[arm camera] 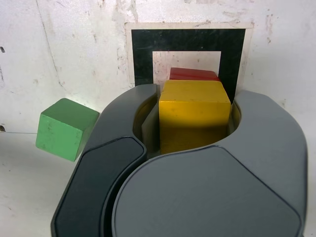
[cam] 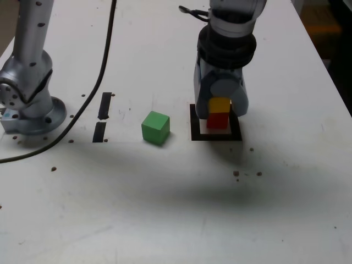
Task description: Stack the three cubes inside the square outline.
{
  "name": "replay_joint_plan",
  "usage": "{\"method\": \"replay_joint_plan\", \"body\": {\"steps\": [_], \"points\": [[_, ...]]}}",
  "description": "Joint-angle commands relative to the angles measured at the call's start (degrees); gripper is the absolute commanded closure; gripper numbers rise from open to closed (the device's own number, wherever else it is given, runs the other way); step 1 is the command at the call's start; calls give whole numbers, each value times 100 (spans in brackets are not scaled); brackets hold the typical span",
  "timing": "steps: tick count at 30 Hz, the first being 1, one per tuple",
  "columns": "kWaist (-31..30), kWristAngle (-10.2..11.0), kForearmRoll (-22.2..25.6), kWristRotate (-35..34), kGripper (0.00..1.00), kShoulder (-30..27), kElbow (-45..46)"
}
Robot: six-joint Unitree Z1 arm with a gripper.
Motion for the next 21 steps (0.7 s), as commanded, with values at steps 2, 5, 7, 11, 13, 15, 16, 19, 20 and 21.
{"method": "replay_joint_plan", "body": {"steps": [2,5,7,11,13,15,16,19,20,21], "points": [[12,8,5,4,60,18,28],[12,14,11,13,41,11,35],[12,38,17,21,26,-9,35],[12,133,57,15,6,-107,33],[12,203,119,1,1,-223,27],[1,241,243,-4,0,-347,-15],[-14,256,328,-3,0,-411,-46],[-119,304,748,66,0,-679,-196],[-167,315,888,126,0,-770,-236],[-217,312,1020,211,0,-861,-260]]}}
